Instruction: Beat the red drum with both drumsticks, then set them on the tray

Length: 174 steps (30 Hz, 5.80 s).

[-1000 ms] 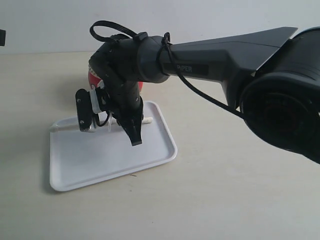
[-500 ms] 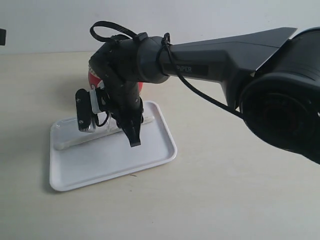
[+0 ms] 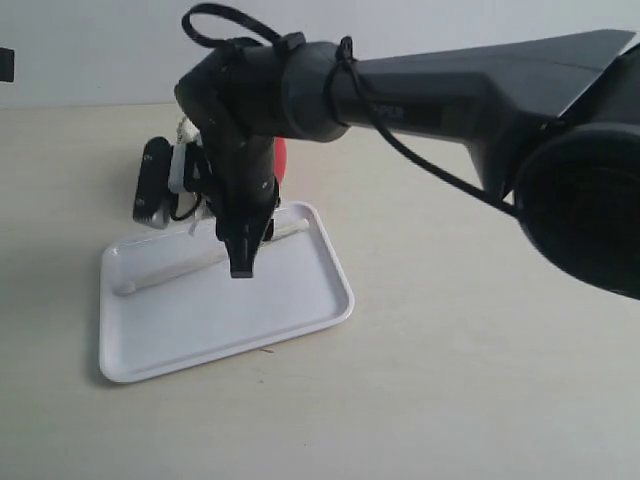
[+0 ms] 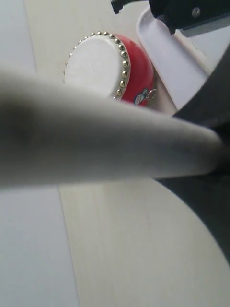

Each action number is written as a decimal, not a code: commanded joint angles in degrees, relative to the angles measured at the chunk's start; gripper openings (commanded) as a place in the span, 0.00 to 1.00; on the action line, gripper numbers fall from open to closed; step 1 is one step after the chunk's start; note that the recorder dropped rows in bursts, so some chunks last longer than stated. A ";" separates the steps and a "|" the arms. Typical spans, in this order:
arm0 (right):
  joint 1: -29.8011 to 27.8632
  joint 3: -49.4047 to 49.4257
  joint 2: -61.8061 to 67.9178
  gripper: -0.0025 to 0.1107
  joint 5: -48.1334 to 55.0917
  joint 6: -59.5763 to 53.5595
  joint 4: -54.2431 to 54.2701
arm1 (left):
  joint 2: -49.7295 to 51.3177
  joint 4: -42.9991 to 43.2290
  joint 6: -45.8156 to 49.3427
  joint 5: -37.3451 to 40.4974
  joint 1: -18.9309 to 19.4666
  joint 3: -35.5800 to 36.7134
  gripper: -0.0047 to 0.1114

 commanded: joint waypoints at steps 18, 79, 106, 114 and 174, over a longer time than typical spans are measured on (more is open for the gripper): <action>-8.28 -0.40 -7.15 0.40 1.36 -13.23 57.85 | 16.45 -51.32 45.41 0.06 8.49 0.96 0.04; -8.28 -0.40 -3.88 0.02 -9.89 -17.14 76.19 | 24.52 -89.16 75.55 39.70 19.09 2.13 0.40; -13.55 -0.40 -11.27 0.02 15.25 -23.20 30.18 | 24.31 -88.53 76.44 39.25 28.36 2.13 0.05; -6.62 4.87 -9.66 0.02 15.25 -23.42 13.74 | 24.31 -87.14 76.61 39.25 28.62 2.13 0.05; -23.64 13.52 -21.29 0.02 9.69 -15.11 51.47 | 9.41 -62.22 58.35 -30.36 0.20 9.25 0.04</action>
